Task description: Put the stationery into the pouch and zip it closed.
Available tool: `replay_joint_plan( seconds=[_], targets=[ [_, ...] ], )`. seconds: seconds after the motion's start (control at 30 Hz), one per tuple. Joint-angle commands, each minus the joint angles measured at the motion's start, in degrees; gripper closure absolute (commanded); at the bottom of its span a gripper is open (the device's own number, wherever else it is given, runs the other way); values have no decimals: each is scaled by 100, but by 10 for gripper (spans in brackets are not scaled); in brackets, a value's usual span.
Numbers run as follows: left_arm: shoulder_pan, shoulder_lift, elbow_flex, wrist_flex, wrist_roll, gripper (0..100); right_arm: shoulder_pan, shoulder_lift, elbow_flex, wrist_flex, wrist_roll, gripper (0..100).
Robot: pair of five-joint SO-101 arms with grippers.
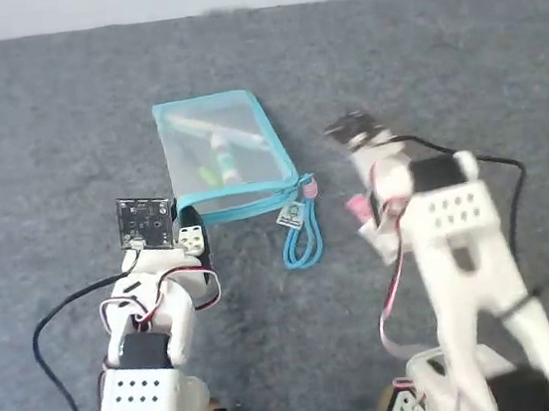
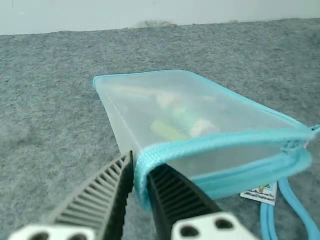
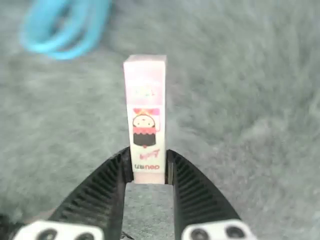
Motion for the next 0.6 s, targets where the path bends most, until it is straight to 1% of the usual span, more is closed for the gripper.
replay_joint_plan(
  seconds=[0.0,0.07,0.2,0.47,0.57],
  targets=[
    [70,-44,-180,-79,97,988,-963,-796,-220,365,44,992],
    [70,-44,-171,-79,97,988,-1349,-787,-448,497,35,992],
    [70,-44,-171,-79,-62,988,-1710,-189,-1240,637,-246,992],
    [70,-79,-127,-79,-141,988,-1824,2396,-3543,1235,-457,992],
    [70,-88,-127,-97,-141,988,-2000,3248,-4413,1543,-440,992]
  ],
)
